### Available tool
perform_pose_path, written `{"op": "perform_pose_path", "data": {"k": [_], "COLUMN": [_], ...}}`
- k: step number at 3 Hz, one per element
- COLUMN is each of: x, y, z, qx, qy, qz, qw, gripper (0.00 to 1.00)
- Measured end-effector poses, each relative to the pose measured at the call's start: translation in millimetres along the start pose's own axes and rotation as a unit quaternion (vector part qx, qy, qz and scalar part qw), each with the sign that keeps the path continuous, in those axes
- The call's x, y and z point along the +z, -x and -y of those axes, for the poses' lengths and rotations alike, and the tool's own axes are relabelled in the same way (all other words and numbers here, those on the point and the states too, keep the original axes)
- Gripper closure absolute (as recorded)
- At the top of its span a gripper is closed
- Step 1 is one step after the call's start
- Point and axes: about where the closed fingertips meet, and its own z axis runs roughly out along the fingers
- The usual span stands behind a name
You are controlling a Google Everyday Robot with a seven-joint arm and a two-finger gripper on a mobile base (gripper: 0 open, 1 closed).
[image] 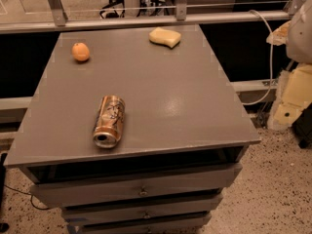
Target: Move sponge near orange can
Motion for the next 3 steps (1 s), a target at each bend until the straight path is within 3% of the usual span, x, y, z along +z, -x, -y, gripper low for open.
{"op": "perform_pose_path", "data": {"k": [1,2,3], "x": [-1,4,17], "y": [1,11,29], "z": [0,14,54], "qx": [-0.001,-0.013,-0.007], "qy": [-0.002,-0.022,-0.050], "qz": [0.002,0.034,0.107], "qw": [1.0000,0.9991,0.9930], "gripper": [0.00,0.00,0.00]}}
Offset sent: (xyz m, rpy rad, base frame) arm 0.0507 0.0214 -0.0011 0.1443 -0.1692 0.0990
